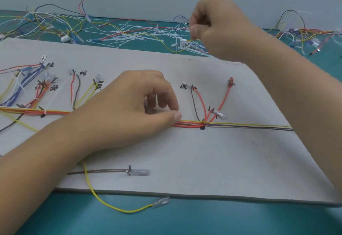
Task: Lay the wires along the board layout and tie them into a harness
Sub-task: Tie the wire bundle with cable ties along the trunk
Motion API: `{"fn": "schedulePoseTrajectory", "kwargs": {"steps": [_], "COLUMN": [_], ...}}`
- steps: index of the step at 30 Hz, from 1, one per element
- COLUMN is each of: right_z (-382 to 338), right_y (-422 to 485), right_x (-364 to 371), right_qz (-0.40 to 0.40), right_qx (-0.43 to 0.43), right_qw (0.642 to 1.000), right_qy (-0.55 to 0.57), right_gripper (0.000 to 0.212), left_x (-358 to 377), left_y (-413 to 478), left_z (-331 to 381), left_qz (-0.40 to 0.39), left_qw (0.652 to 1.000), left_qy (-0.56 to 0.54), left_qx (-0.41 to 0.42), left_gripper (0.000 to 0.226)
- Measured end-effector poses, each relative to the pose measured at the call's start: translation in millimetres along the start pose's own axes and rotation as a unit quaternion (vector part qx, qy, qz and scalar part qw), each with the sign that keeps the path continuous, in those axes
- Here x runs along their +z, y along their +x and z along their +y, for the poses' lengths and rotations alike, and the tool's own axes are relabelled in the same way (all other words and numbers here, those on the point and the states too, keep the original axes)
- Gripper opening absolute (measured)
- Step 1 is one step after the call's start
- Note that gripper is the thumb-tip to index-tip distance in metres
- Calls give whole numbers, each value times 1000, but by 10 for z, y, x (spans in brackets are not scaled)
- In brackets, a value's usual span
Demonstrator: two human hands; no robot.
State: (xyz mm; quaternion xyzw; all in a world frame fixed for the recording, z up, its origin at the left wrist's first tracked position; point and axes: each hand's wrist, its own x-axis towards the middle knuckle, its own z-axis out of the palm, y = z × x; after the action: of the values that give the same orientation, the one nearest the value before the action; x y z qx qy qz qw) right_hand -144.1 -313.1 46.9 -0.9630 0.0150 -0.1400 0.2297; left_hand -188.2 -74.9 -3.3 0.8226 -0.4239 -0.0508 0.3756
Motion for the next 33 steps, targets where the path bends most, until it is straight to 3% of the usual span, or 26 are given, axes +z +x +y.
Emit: {"fn": "schedulePoseTrajectory", "kwargs": {"steps": [2,5,8,10,13,15,25,29,33], "right_z": [-155,-297,-271,-205,-158,-160,-182,-185,-160], "right_y": [-325,-810,-1073,-1127,-1159,-1187,-1254,-1273,-1293], "right_x": [-46,-36,2,-7,-26,-14,-22,-68,-155], "right_qz": [-17,-94,-119,-124,-127,-135,-190,-204,-197], "right_qx": [22,56,79,77,27,19,74,72,51], "right_qw": [989,904,848,846,902,915,873,867,859], "right_qy": [149,412,510,513,412,379,443,449,470], "right_gripper": [19,18,10,8,5,11,14,8,24], "left_x": [-10,-33,-41,-33,-27,-20,-87,-166,-249], "left_y": [-2,-4,-11,-16,-5,7,8,32,44], "left_z": [15,55,99,126,143,130,35,-86,-198], "left_qz": [40,84,119,138,149,147,51,69,89], "left_qw": [999,996,993,990,988,987,998,997,993], "left_qy": [-7,-9,-7,-23,-44,-63,-9,36,62], "left_qx": [0,6,17,18,13,8,40,4,-40], "left_gripper": [6,7,8,10,11,8,9,9,9]}}
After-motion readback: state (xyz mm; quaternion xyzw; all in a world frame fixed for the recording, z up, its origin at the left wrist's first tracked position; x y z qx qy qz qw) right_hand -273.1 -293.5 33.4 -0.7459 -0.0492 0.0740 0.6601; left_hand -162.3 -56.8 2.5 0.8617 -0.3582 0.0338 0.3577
